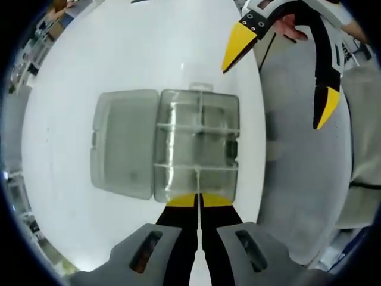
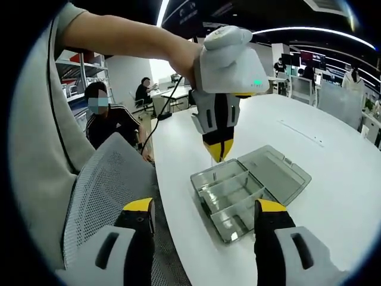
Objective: Insert the divider into the dual guide fixture by aligning both edges with the guide slots and pushing it downward to the bottom, including one-sided entry, uneven engagement, binding, and posture correction.
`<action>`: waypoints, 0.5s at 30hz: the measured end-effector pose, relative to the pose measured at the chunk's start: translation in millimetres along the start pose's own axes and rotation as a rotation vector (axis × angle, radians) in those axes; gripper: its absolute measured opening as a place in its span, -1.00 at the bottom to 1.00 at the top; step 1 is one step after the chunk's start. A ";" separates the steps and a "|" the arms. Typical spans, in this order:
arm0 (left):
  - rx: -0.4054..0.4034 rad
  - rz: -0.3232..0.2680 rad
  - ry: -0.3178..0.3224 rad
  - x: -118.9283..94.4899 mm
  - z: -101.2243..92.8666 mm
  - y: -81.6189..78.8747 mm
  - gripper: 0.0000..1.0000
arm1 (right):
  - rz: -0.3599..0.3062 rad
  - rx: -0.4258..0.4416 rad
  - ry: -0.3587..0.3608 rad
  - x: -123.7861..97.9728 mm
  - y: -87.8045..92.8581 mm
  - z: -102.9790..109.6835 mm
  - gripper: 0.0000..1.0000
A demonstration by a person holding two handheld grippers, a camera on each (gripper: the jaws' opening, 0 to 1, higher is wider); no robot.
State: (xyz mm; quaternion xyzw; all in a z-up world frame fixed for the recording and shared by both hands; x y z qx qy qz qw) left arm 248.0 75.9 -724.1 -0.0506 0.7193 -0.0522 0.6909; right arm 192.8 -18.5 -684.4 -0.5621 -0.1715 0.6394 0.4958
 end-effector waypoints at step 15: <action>0.011 0.005 0.007 5.8 0.1 1.1 -1.00 | 0.005 0.005 0.002 -2.3 1.8 -0.7 0.31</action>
Point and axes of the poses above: the point that each gripper's makers call its tool centre point, and the gripper's own axes: x roughly forward along the fingers, z roughly to its left, y roughly out of its underside, the point moved 1 cm from there along -x, roughly backward along the fingers, and after that the axes turned 14 degrees about x, right-handed, at the moved point
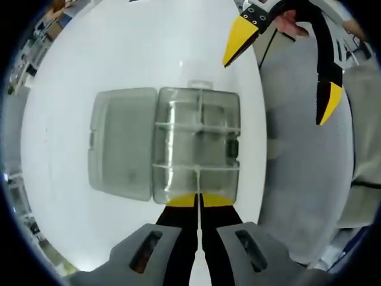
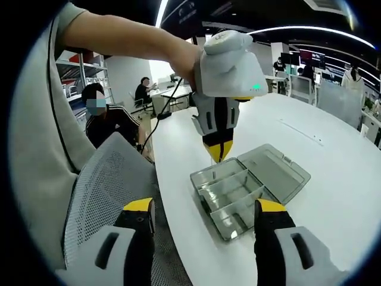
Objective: Insert the divider into the dual guide fixture by aligning both edges with the guide slots and pushing it downward to the bottom, including one-sided entry, uneven engagement, binding, and posture correction.
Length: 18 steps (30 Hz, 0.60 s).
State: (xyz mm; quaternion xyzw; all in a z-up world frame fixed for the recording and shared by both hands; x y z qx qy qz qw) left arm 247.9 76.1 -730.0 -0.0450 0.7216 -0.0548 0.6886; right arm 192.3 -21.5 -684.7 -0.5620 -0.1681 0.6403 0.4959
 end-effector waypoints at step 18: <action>0.039 0.013 0.001 8.2 0.5 0.7 -1.00 | 0.002 0.011 0.002 0.1 2.0 -2.8 0.31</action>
Point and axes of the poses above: the point that each gripper's makers call its tool centre point, and the gripper's own axes: x roughly forward along the fingers, z roughly to its left, y roughly out of its underside, the point moved 1 cm from there along -x, roughly backward along the fingers, and after that the axes turned 14 degrees about x, right-handed, at the moved point
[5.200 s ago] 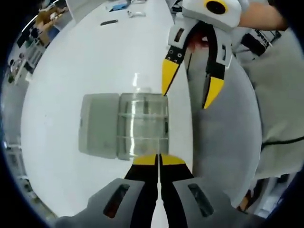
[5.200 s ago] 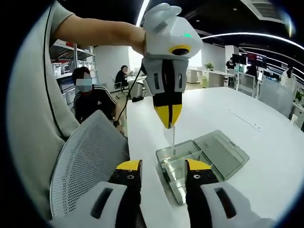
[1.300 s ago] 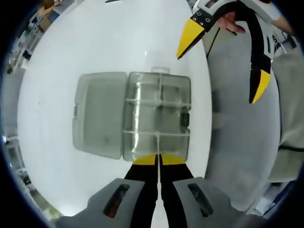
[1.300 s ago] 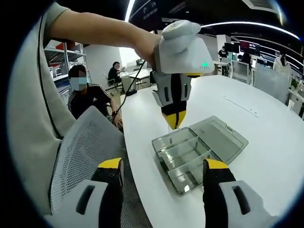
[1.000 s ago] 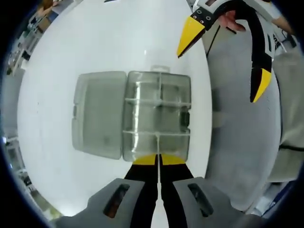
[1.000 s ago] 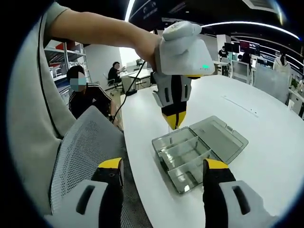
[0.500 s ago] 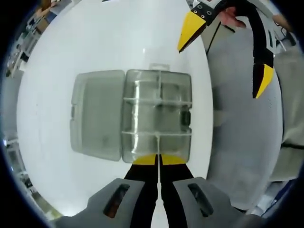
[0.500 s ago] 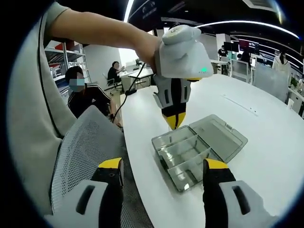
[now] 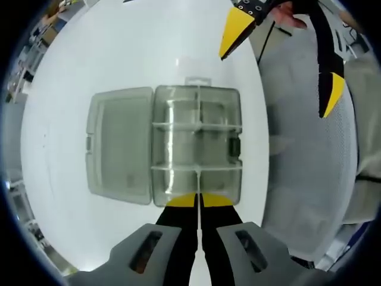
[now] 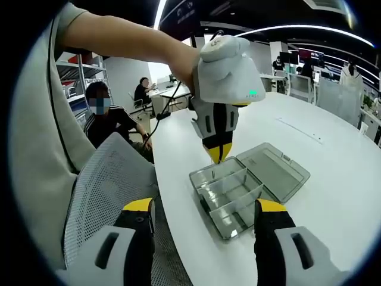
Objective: Insert the divider into the dual guide fixture by aligning both edges with the guide slots and pushing it downward to the bottom, including one-sided entry, uneven engagement, binding, and posture correction.
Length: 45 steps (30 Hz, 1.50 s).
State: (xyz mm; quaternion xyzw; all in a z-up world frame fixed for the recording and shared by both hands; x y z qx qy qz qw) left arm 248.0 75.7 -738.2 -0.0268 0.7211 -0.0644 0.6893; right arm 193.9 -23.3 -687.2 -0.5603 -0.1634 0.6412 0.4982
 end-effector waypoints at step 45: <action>0.003 0.011 0.021 25.1 1.0 4.9 -1.00 | 0.007 0.020 0.002 1.8 6.0 -4.8 0.31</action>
Point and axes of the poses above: the point that each gripper's makers call its tool centre point, and the gripper's own axes: x roughly forward along the fingers, z roughly to its left, y roughly out of its underside, the point moved 1 cm from there along -x, roughly backward along the fingers, and after that the axes turned 14 degrees about x, right-handed, at the moved point
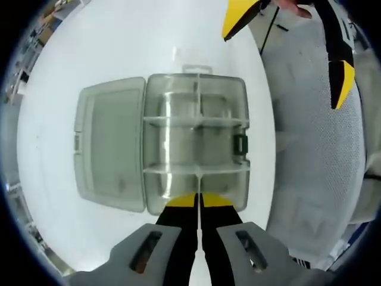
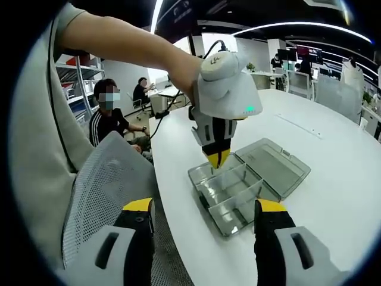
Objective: Insert the divider into the dual guide fixture by aligning both edges with the guide slots and pushing it downward to the bottom, including one-sided entry, uneven engagement, binding, and posture correction.
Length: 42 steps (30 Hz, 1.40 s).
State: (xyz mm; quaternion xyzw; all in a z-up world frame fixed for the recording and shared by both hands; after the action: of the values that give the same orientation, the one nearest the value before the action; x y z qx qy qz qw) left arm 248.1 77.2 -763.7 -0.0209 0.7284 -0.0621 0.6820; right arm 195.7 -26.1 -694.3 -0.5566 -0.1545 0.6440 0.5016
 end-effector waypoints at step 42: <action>-0.030 0.018 -0.001 6.2 -0.8 0.0 -1.00 | 0.000 -0.008 0.011 -5.7 -1.9 -1.5 0.31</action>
State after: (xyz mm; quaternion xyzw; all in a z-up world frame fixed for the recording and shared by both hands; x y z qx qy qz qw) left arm 246.9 76.6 -769.8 -0.0245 0.7291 -0.0450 0.6825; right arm 197.1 -30.5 -690.2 -0.5622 -0.1546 0.6403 0.5000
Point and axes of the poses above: the point that each gripper's makers call its tool centre point, and the gripper's own axes: x roughly forward along the fingers, z roughly to its left, y roughly out of its underside, the point moved 1 cm from there along -x, roughly backward along the fingers, and after that the axes turned 14 degrees about x, right-handed, at the moved point
